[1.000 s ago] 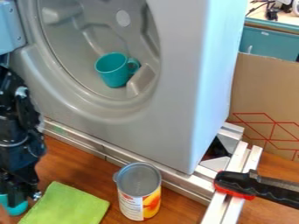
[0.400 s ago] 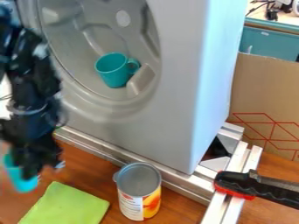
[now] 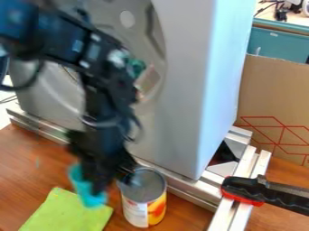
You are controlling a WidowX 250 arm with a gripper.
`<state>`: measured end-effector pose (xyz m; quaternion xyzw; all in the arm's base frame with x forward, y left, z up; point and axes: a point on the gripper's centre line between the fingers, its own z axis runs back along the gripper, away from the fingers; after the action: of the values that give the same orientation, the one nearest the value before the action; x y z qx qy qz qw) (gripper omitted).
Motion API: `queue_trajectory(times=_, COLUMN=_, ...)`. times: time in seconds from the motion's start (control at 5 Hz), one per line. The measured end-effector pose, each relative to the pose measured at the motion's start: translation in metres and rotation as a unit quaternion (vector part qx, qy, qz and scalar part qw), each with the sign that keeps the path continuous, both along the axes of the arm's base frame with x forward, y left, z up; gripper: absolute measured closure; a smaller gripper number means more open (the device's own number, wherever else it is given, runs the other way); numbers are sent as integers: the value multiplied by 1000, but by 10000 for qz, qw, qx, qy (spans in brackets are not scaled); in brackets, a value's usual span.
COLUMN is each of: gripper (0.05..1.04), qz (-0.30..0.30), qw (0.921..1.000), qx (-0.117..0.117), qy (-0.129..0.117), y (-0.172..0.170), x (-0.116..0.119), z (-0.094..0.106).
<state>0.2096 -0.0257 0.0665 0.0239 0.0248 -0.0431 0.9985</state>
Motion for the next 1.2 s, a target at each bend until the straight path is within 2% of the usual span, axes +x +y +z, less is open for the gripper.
queue_trajectory(times=0.2, gripper=977, qz=-601, qw=9976, qx=11, qy=351, y=-49, x=1, z=-23)
queue_trajectory(times=0.4, gripper=977, qz=-1003, qw=9935, qx=84, qy=537, y=-84, x=-10, z=-41)
queue_trajectory(times=0.6, gripper=977, qz=-1158, qw=9917, qx=155, qy=530, y=-96, x=-15, z=-53)
queue_trajectory(times=0.8, gripper=977, qz=-1164, qw=9917, qx=226, qy=502, y=-92, x=-17, z=-62)
queue_trajectory(times=1.2, gripper=952, qz=-1087, qw=9934, qx=263, qy=254, y=-84, x=-19, z=-65)
